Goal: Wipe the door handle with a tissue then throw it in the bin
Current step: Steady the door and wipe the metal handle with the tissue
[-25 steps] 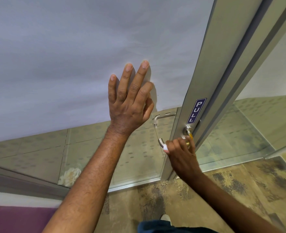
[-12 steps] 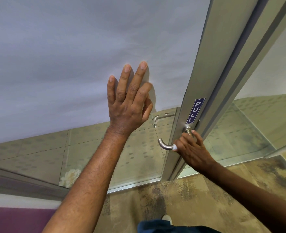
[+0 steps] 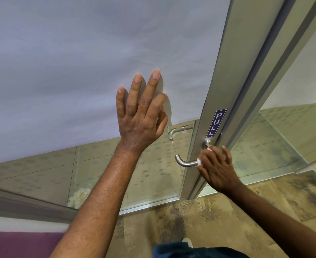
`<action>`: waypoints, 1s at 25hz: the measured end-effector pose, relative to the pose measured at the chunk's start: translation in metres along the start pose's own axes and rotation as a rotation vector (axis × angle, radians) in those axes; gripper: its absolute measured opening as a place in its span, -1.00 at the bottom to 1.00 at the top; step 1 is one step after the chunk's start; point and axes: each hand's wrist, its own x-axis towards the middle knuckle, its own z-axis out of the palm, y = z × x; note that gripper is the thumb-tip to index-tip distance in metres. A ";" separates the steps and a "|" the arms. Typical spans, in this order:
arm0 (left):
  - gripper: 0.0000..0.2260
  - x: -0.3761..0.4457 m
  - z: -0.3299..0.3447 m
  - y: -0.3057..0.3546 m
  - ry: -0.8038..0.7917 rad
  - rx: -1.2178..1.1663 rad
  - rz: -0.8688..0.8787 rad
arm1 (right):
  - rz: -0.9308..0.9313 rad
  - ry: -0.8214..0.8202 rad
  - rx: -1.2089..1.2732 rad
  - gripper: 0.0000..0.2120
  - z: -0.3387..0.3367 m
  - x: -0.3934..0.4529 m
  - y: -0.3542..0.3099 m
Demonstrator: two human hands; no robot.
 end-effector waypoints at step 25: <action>-0.78 0.001 -0.002 0.003 -0.001 -0.005 -0.018 | 0.943 -0.421 0.665 -0.60 -0.043 0.062 -0.001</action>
